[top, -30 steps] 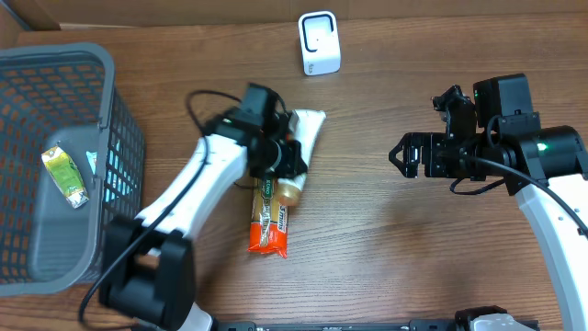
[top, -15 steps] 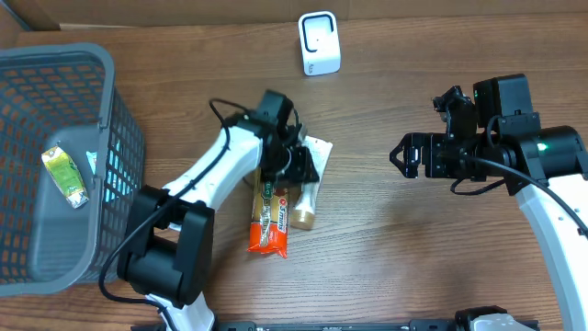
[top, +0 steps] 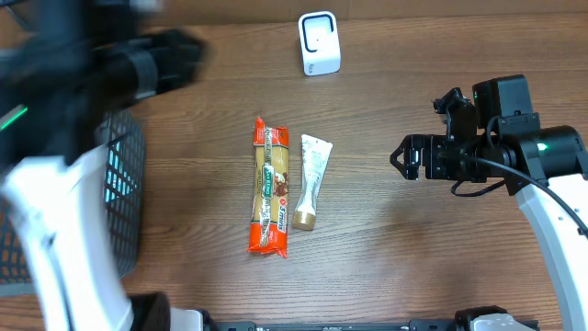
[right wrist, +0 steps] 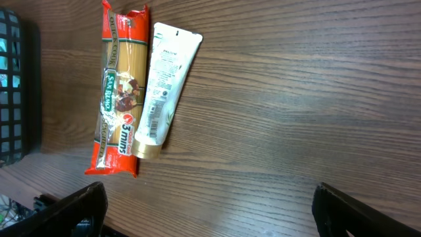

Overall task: Scan the item barcode
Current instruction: 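Place the white tube beside the spaghetti pack with the left gripper, then reach into the basket and grasp the green bottle with the left gripper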

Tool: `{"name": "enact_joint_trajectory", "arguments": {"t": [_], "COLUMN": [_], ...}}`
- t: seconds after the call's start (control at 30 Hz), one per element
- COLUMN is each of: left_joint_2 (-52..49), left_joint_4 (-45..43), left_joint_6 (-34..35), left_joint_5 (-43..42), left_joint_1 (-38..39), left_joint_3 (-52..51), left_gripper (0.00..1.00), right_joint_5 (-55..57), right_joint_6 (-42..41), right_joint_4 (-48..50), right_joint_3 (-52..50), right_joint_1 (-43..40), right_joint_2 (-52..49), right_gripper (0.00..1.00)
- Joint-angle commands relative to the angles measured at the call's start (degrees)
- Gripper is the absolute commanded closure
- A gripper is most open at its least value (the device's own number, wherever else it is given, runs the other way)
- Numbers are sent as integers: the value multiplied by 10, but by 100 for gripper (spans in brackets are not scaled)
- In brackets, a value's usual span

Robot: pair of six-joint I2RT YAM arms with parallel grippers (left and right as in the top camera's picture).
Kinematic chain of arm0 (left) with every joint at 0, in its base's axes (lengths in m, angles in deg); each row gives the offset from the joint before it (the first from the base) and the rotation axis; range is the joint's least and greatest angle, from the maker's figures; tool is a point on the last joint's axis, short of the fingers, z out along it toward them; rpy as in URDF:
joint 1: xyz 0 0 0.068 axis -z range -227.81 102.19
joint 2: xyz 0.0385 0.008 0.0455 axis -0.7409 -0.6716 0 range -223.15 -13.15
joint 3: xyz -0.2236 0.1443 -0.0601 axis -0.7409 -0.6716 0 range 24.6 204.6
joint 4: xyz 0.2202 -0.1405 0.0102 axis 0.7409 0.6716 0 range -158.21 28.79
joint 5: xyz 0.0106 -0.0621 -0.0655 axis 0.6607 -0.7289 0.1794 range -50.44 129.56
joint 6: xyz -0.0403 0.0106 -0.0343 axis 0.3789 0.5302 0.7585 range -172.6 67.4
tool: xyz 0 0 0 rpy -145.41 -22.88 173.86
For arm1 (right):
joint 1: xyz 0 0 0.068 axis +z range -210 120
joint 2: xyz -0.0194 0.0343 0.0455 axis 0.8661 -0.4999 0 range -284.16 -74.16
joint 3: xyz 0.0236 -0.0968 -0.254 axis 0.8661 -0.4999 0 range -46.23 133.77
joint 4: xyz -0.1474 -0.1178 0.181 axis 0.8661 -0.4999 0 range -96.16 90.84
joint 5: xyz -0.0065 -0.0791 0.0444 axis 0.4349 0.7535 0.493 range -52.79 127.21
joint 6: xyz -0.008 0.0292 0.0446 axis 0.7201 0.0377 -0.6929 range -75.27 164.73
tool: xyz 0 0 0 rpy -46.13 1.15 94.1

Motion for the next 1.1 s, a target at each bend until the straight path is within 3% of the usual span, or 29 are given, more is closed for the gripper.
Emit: {"name": "enact_joint_trajectory", "arguments": {"t": [0.0,0.13,0.27,0.53,0.77,1.07], "left_joint_2": [22,12,-3,-37,-52,-103], "left_joint_4": [46,79,29,-87,-238,-389], "left_joint_6": [-7,-6,10,-48,-71,-123], "left_joint_5": [175,283,243,298,299,263], "left_joint_1": [-104,-206,-269,-287,-320,-361], "left_joint_3": [21,4,-64,-248,-431,-555], "left_gripper": [46,49,52,47,31,26], "right_joint_5": [1,1,2,6,8,8], "right_joint_6": [4,4,5,5,5,5], "right_joint_4": [2,4,3,3,3,4], "right_joint_3": [10,10,10,10,10,10], "right_joint_1": [4,4,4,4,4,4], "right_joint_2": [2,2,2,2,2,2], "right_gripper": [0,0,0,0,0,0]}}
